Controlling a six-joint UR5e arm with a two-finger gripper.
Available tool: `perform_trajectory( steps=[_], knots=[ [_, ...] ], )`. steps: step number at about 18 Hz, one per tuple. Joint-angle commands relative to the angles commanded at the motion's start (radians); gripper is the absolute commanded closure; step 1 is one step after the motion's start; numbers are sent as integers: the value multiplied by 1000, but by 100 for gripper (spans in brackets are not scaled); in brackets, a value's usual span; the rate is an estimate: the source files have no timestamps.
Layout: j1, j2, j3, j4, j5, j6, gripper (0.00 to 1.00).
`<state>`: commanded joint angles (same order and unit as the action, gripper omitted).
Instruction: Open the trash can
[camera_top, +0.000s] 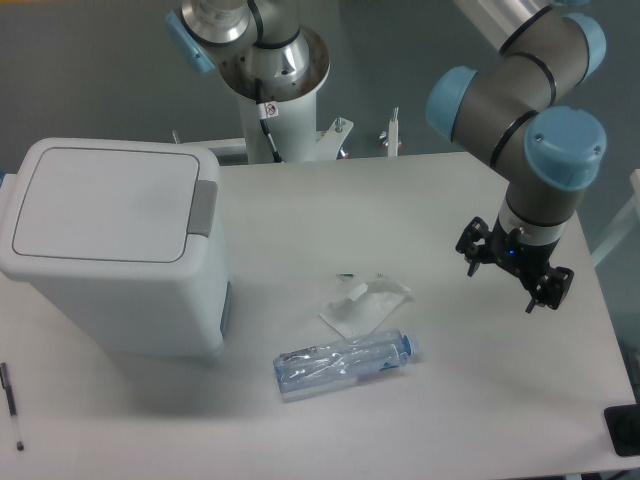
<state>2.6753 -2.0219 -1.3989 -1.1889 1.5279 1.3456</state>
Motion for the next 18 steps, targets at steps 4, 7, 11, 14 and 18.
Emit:
perform_trajectory(
  steps=[4,7,11,14,18],
  knots=[
    [-5,8,-3,2,-47,-150,0],
    [-23,6,-9,5,-57,-207,0],
    [-41,31,-28,-9,-86,-262,0],
    [-55,52,-19,-78,-130,-345,0],
    [-69,103,7,-227,-198,-405,0]
  ],
)
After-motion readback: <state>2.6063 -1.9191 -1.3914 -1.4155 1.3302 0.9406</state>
